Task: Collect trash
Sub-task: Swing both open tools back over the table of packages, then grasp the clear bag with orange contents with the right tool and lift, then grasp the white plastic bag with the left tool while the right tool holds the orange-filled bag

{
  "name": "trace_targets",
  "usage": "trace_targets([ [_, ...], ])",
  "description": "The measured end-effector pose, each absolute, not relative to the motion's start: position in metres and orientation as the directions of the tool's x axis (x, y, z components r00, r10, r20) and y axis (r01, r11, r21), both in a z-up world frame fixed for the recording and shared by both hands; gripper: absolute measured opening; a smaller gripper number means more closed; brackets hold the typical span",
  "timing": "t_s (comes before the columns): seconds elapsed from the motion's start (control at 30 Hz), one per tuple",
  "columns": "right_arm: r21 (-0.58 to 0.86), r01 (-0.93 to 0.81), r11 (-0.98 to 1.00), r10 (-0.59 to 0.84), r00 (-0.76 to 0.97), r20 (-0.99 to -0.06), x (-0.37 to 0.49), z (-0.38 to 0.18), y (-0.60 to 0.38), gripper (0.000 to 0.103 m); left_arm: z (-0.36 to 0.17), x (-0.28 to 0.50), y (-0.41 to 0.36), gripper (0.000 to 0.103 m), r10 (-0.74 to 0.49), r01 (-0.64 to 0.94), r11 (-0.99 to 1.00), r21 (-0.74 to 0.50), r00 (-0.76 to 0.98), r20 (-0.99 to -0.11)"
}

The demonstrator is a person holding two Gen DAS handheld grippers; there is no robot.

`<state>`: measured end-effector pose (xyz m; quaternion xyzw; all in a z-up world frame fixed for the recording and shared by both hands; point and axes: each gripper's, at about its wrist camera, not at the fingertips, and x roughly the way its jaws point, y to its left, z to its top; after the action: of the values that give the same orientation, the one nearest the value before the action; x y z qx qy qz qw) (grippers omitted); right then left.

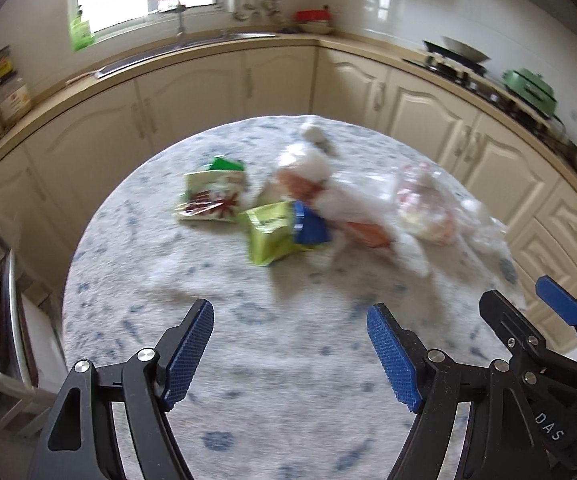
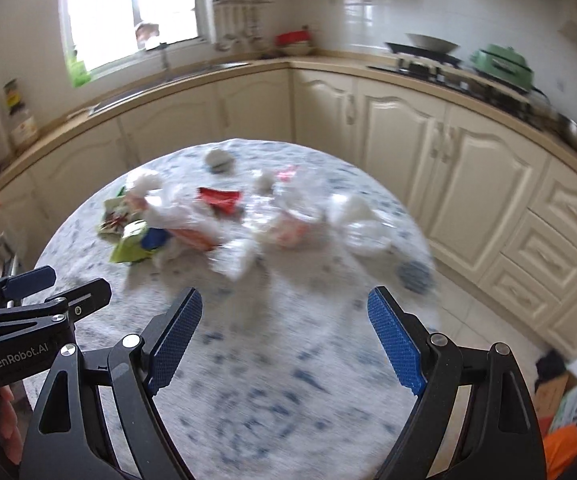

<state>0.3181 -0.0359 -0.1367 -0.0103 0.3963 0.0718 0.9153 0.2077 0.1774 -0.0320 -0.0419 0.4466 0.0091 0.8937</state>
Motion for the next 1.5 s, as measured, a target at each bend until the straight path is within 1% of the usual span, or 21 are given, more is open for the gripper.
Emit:
trace_targets([
  [0.1, 0.020, -0.229, 0.973, 0.168, 0.647, -0.744, 0.337, -0.144, -0.008, 0.086, -0.036, 0.215, 0.199, 0.075, -0.005, -0.104, 0.991, -0.081, 0.587, -0.810],
  [0.2, -0.008, -0.289, 0.957, 0.182, 0.623, -0.761, 0.356, -0.154, 0.015, 0.079, -0.042, 0.226, 0.215, 0.075, 0.003, -0.142, 0.985, -0.095, 0.570, -0.822],
  [0.27, -0.029, -0.320, 0.947, 0.183, 0.611, -0.770, 0.370, -0.161, 0.030, 0.075, -0.046, 0.236, 0.223, 0.075, 0.003, -0.157, 0.982, -0.102, 0.561, -0.828],
  [0.47, -0.065, -0.336, 0.939, 0.151, 0.575, -0.804, 0.416, -0.187, 0.055, 0.075, -0.068, 0.268, 0.245, 0.075, -0.036, -0.177, 0.972, -0.153, 0.535, -0.844],
  [0.57, -0.052, -0.333, 0.941, 0.152, 0.556, -0.817, 0.434, -0.198, 0.059, 0.075, -0.077, 0.280, 0.252, 0.076, -0.033, -0.185, 0.971, -0.153, 0.530, -0.847],
  [0.6, -0.044, -0.331, 0.943, 0.156, 0.554, -0.817, 0.437, -0.199, 0.060, 0.073, -0.080, 0.284, 0.254, 0.076, -0.032, -0.187, 0.970, -0.153, 0.528, -0.849],
  [0.63, -0.027, -0.335, 0.942, 0.170, 0.545, -0.821, 0.440, -0.200, 0.060, 0.055, -0.082, 0.288, 0.255, 0.076, -0.032, -0.188, 0.970, -0.153, 0.525, -0.850],
  [0.73, -0.014, -0.344, 0.939, 0.183, 0.532, -0.827, 0.438, -0.201, 0.061, 0.040, -0.089, 0.291, 0.258, 0.076, -0.029, -0.193, 0.970, -0.150, 0.518, -0.855],
  [0.83, 0.038, -0.339, 0.940, 0.219, 0.513, -0.830, 0.432, -0.198, 0.058, 0.030, -0.090, 0.290, 0.257, 0.076, -0.030, -0.193, 0.969, -0.152, 0.519, -0.854],
  [0.97, 0.122, -0.318, 0.940, 0.273, 0.488, -0.829, 0.422, -0.195, 0.046, 0.027, -0.083, 0.280, 0.250, 0.076, -0.036, -0.180, 0.971, -0.155, 0.535, -0.844],
  [1.23, 0.177, -0.266, 0.947, 0.298, 0.535, -0.791, 0.388, -0.174, 0.011, 0.027, -0.065, 0.268, 0.227, 0.076, -0.059, -0.125, 0.980, -0.154, 0.560, -0.827],
  [1.43, 0.180, -0.190, 0.965, 0.259, 0.613, -0.746, 0.359, -0.150, -0.036, 0.027, -0.053, 0.266, 0.186, 0.077, -0.111, -0.038, 0.986, -0.160, 0.563, -0.819],
  [1.5, 0.177, -0.149, 0.973, 0.232, 0.633, -0.738, 0.354, -0.146, -0.056, 0.027, -0.049, 0.268, 0.166, 0.080, -0.138, 0.005, 0.987, -0.163, 0.560, -0.817],
])
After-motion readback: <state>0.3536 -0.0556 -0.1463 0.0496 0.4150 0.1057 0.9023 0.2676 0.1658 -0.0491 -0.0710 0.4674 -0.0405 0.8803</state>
